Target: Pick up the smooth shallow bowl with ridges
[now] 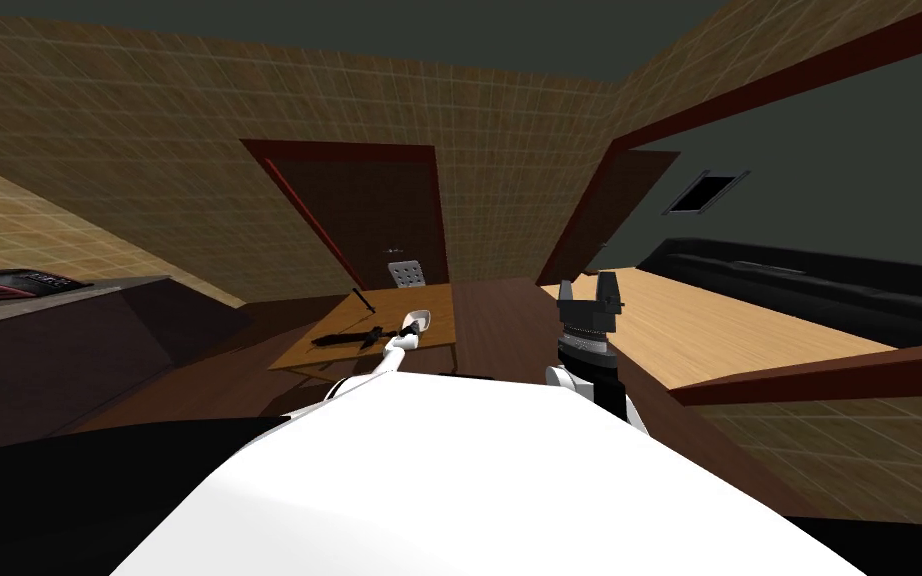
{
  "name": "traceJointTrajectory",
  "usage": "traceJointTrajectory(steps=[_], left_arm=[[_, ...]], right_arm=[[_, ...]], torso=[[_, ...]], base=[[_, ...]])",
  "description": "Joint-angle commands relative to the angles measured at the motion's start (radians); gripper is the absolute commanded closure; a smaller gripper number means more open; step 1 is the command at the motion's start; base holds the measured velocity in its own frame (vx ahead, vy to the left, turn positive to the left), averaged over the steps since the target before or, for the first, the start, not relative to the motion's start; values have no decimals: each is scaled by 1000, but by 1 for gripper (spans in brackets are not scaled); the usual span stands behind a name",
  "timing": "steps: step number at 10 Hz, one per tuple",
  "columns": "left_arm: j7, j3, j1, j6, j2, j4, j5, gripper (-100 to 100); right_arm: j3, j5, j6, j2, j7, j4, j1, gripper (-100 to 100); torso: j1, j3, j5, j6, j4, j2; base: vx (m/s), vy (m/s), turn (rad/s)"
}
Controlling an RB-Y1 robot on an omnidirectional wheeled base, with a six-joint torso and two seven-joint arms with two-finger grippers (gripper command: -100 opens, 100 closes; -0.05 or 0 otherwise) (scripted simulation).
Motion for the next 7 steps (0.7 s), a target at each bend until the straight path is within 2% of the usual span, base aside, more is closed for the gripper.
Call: traceJointTrajectory(steps=[1,5,6,7], left_arm=[[0,0,0,0,0,0,0,100],[1,1,2,4,-1,2,1,100],[1,1,2,4,-1,2,1,0],[-4,-12,15,13,-9,-26,-3,100]], right_arm=[[0,0,0,0,0,0,0,0],[0,0,0,0,0,0,0,0],[0,0,0,0,0,0,0,0],[0,0,0,0,0,0,0,0]], torso=[[0,0,0,0,0,0],[-1,0,-1,1,1,-1],[-1,1,-1,1,1,0],[-1,1,-1,1,2,0]], base=[[-6,-1,9],[-2,-1,1],[0,0,0],[19,3,154]])
